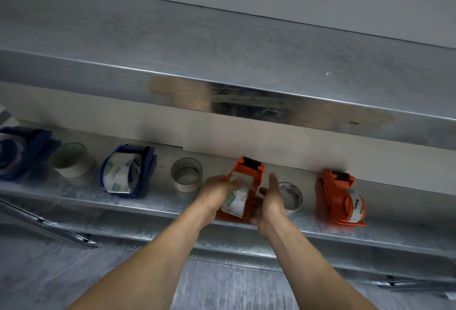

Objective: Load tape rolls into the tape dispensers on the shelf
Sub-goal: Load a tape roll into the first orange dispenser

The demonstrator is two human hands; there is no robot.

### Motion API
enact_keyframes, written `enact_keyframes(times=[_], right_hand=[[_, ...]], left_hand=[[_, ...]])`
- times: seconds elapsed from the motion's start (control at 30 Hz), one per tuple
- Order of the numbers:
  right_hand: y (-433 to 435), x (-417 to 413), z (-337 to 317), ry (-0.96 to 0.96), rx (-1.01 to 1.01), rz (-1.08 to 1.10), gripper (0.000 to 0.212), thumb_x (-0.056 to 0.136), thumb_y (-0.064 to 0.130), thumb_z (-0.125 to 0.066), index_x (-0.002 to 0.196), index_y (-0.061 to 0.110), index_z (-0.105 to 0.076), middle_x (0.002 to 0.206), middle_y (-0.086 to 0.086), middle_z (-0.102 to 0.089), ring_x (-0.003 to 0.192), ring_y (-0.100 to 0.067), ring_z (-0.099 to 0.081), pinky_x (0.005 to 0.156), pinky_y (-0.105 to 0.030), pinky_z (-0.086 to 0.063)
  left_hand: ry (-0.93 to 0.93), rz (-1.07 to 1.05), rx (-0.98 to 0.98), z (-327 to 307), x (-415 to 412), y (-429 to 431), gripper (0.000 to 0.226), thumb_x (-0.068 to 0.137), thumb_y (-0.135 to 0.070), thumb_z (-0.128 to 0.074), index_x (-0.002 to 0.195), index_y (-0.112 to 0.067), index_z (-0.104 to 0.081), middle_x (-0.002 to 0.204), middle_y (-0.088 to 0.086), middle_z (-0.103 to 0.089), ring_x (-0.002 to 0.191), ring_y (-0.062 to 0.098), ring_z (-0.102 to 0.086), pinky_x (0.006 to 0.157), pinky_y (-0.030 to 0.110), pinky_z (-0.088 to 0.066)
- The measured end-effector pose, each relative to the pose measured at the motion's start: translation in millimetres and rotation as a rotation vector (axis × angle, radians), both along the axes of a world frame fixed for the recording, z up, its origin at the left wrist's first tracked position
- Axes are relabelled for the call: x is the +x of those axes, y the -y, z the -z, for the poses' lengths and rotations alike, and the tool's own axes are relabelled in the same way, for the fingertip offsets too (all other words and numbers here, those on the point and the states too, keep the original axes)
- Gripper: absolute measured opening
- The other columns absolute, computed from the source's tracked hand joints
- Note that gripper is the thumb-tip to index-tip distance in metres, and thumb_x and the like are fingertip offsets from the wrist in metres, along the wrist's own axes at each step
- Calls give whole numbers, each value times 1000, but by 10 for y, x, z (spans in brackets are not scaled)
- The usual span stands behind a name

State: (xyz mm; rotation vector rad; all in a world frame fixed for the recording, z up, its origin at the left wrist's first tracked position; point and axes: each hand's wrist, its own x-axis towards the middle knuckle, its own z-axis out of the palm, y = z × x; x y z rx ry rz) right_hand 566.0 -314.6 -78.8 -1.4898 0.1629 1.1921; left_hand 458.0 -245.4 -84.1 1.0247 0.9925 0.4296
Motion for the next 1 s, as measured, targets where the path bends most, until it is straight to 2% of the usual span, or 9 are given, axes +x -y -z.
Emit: enact_keyframes(times=[0.2, 0.3, 0.37, 0.43, 0.5, 0.57, 0.67, 0.83, 1.0], right_hand=[[83, 123, -74, -193, 261, 79, 47, 99, 33, -38, 106, 6, -75, 112, -22, -72, 102, -38, -70, 97, -58, -50], [136, 105, -234, -289, 472, -50, 27, 74, 9, -57, 92, 3, -76, 97, -18, -74, 85, -33, -74, 86, -48, -58], [159, 109, -248, -316, 563, -122, 62, 35, 3, -75, 97, 0, -69, 92, -17, -73, 88, -34, -71, 92, -45, -54], [161, 115, -246, -310, 580, -213, 91, 14, -4, -75, 104, -5, -67, 91, -18, -70, 95, -37, -65, 94, -46, -53], [144, 106, -281, -238, 610, -320, 100, 19, -8, -76, 117, -10, -61, 104, -21, -65, 108, -41, -59, 101, -52, -48], [150, 83, -337, -192, 656, -395, 85, 34, -19, -67, 119, -8, -64, 115, -24, -64, 113, -39, -60, 106, -54, -44], [198, 67, -409, -103, 699, -431, 67, 49, -25, -50, 109, -3, -70, 109, -23, -71, 101, -33, -70, 87, -44, -59], [283, -4, -419, 136, 616, -459, 73, 31, -5, -72, 103, -4, -63, 92, -13, -73, 92, -29, -69, 71, -33, -59], [311, -150, -464, 485, 442, -570, 51, 42, 5, -79, 91, 15, -70, 78, 7, -74, 75, -8, -67, 62, -26, -55]], left_hand=[[354, 37, -188, -203, -302, -231, 43, 59, -22, -73, 97, -2, -73, 92, 16, -71, 82, 29, -67, 82, 36, -53], [398, 29, -227, -326, -396, -357, 59, 56, -15, -77, 109, 7, -68, 101, 24, -65, 87, 34, -64, 87, 42, -55], [395, 57, -244, -372, -443, -417, 78, 46, -18, -86, 116, 8, -63, 107, 26, -61, 92, 37, -61, 93, 46, -52], [411, 96, -251, -388, -473, -461, 72, 42, -20, -90, 107, 5, -69, 102, 25, -67, 89, 35, -65, 92, 45, -53], [410, 118, -260, -422, -483, -485, 61, 40, -21, -92, 94, 2, -75, 94, 22, -72, 84, 32, -69, 88, 42, -56], [387, 134, -248, -475, -483, -495, 47, 45, -22, -91, 85, -2, -77, 88, 19, -73, 79, 28, -70, 83, 38, -57], [328, 104, -223, -599, -449, -477, 13, 67, -18, -77, 70, -6, -78, 78, 14, -73, 69, 23, -70, 73, 34, -58], [229, 60, -31, -600, -349, -518, 15, 86, -13, -67, 71, -9, -66, 70, 9, -67, 64, 18, -61, 59, 27, -52], [-60, -27, 255, -509, -285, -554, 41, 81, -24, -78, 50, -18, -52, 52, 3, -50, 56, 21, -50, 54, 27, -42]])
